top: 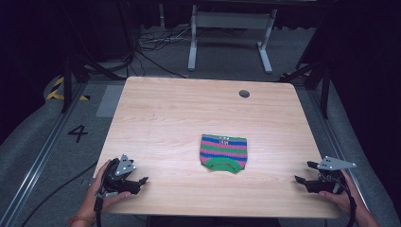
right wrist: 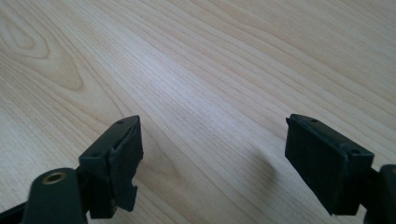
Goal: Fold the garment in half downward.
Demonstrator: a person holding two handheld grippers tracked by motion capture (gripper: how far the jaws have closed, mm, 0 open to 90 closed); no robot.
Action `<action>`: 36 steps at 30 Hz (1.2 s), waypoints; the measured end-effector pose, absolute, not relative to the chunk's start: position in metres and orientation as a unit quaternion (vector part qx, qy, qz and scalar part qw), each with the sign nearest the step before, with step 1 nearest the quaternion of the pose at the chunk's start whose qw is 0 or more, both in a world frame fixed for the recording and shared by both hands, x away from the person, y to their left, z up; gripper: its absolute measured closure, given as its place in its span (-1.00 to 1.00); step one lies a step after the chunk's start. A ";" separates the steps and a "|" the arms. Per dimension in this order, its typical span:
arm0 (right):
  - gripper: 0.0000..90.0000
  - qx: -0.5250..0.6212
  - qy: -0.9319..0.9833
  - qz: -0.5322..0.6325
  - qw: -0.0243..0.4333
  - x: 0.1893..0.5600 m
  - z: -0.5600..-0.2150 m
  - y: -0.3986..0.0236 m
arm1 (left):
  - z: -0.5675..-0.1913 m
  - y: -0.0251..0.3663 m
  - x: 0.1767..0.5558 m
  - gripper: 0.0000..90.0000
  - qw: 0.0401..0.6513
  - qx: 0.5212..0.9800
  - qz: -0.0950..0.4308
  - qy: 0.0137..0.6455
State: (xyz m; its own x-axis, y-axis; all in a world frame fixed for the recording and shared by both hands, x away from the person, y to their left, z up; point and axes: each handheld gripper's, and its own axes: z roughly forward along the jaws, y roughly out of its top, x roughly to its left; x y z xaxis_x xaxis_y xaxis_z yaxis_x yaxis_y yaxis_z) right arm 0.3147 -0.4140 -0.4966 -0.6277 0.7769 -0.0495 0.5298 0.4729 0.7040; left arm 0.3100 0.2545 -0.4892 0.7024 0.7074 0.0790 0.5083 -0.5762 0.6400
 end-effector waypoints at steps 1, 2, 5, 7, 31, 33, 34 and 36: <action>-0.58 0.393 0.836 0.335 0.184 0.315 -0.498 -0.414 | -0.492 0.257 0.309 -0.61 0.306 0.868 0.165 0.355; -0.60 0.395 0.836 0.334 0.184 0.315 -0.501 -0.414 | -0.494 0.260 0.308 -0.61 0.313 0.863 0.163 0.361; -0.61 0.399 0.829 0.348 0.177 0.316 -0.504 -0.415 | -0.496 0.264 0.307 -0.63 0.323 0.856 0.160 0.371; -0.64 0.401 0.827 0.353 0.176 0.316 -0.505 -0.416 | -0.498 0.267 0.306 -0.65 0.329 0.847 0.150 0.391; -0.67 0.415 0.821 0.357 0.163 0.319 -0.507 -0.418 | -0.499 0.264 0.304 -0.73 0.322 0.830 0.152 0.430; -0.67 0.415 0.821 0.357 0.163 0.319 -0.506 -0.418 | -0.499 0.263 0.304 -0.77 0.319 0.828 0.154 0.434; -0.67 0.415 0.821 0.357 0.163 0.319 -0.507 -0.418 | -0.499 0.263 0.304 -0.79 0.318 0.827 0.153 0.438; -0.67 0.415 0.821 0.357 0.163 0.319 -0.507 -0.418 | -0.499 0.263 0.305 -0.85 0.313 0.826 0.156 0.442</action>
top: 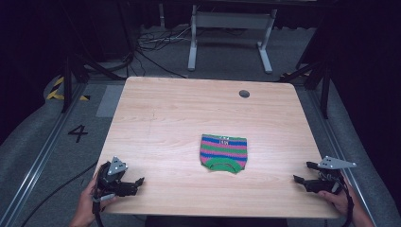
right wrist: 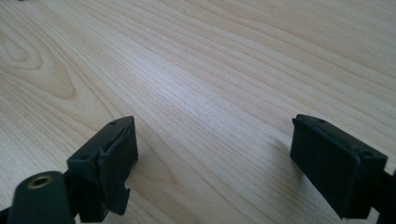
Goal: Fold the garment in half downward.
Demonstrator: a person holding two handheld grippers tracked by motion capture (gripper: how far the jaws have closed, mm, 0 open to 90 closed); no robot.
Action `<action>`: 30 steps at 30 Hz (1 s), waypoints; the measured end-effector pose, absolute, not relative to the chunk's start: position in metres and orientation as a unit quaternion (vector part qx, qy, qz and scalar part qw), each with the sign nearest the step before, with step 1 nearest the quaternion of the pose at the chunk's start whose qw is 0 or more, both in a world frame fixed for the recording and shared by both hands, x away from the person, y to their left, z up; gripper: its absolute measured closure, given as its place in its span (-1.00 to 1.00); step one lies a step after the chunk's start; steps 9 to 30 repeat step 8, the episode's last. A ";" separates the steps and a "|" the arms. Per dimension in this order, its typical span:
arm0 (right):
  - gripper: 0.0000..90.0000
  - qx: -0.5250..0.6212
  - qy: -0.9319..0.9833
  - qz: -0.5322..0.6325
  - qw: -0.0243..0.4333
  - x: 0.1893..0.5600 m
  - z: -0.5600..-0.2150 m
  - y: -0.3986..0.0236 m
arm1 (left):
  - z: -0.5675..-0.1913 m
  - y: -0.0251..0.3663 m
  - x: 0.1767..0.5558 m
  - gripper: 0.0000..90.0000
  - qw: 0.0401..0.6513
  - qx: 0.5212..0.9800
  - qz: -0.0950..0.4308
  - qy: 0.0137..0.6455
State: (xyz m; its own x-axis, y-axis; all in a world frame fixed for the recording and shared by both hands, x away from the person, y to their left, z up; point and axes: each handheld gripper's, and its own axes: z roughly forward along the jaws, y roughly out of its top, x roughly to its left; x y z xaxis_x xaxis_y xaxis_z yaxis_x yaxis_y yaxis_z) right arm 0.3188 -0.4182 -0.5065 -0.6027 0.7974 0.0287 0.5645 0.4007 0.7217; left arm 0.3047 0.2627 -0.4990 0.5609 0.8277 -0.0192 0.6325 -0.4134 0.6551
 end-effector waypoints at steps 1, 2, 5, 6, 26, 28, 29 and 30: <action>-0.67 0.415 0.820 0.357 0.164 0.319 -0.507 -0.418 | -0.499 0.263 0.306 -0.88 0.310 0.825 0.155 0.446; -0.67 0.416 0.820 0.357 0.164 0.319 -0.507 -0.418 | -0.499 0.263 0.306 -0.90 0.310 0.825 0.155 0.446; -0.67 0.416 0.820 0.357 0.164 0.319 -0.507 -0.418 | -0.500 0.262 0.308 -1.00 0.302 0.823 0.156 0.456; -0.66 0.416 0.820 0.357 0.164 0.319 -0.507 -0.418 | -0.500 0.261 0.308 -1.00 0.303 0.822 0.156 0.456; -0.66 0.416 0.820 0.357 0.164 0.319 -0.507 -0.418 | -0.500 0.261 0.308 -1.00 0.303 0.822 0.156 0.456; -0.66 0.416 0.820 0.357 0.164 0.319 -0.507 -0.418 | -0.500 0.261 0.308 -1.00 0.303 0.822 0.156 0.456; -0.66 0.416 0.820 0.357 0.164 0.319 -0.507 -0.418 | -0.500 0.261 0.308 -1.00 0.303 0.822 0.156 0.456; -0.66 0.416 0.820 0.357 0.164 0.319 -0.507 -0.418 | -0.500 0.261 0.308 -1.00 0.303 0.822 0.156 0.456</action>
